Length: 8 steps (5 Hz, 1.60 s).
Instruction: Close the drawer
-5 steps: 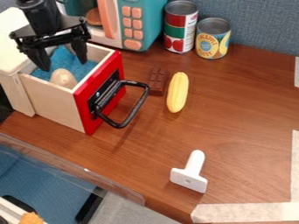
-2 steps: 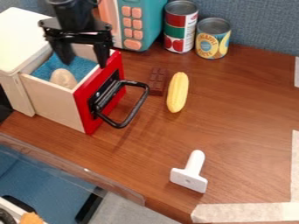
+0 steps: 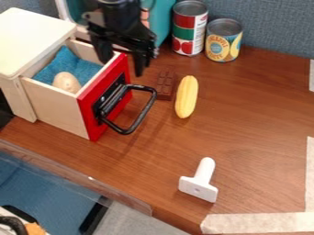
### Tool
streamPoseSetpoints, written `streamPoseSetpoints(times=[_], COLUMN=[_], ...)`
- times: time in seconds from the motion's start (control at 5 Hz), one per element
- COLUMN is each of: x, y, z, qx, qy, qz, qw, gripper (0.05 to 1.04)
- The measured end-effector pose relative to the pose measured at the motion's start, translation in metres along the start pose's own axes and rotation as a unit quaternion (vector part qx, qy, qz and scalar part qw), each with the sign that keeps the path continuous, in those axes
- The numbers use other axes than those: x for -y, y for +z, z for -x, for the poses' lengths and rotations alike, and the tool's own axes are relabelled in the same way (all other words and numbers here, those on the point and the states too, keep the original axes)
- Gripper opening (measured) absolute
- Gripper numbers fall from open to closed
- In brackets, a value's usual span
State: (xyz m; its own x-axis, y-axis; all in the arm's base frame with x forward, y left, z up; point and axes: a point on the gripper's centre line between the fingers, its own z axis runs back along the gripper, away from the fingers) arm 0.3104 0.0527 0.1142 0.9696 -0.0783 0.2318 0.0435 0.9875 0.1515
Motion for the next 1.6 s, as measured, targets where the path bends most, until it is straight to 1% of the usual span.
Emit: streamPoseSetpoints(times=[0.2,0.4,0.6,0.8,1.0,1.2,1.4,1.6], x=[0.035,0.050,0.063,0.066,0.070,0.071,0.073,0.068], y=[0.000,-0.010,-0.011,-0.026,-0.038,-0.048,-0.056,-0.067], z=[-0.008,-0.003,-0.003,0.004,0.008,0.010,0.016,0.025], qx=[0.024,0.044,0.068,0.074,0.077,0.076,0.074,0.073], qy=[-0.099,-0.186,-0.268,-0.332,-0.388,-0.414,-0.425,-0.437], qz=[0.006,0.044,0.074,0.113,0.132,0.136,0.137,0.146], qw=[0.9948,0.9805,0.9580,0.9336,0.9091,0.8970,0.8918,0.8846], gripper=[1.000,1.000,1.000,1.000,1.000,1.000,1.000,1.000])
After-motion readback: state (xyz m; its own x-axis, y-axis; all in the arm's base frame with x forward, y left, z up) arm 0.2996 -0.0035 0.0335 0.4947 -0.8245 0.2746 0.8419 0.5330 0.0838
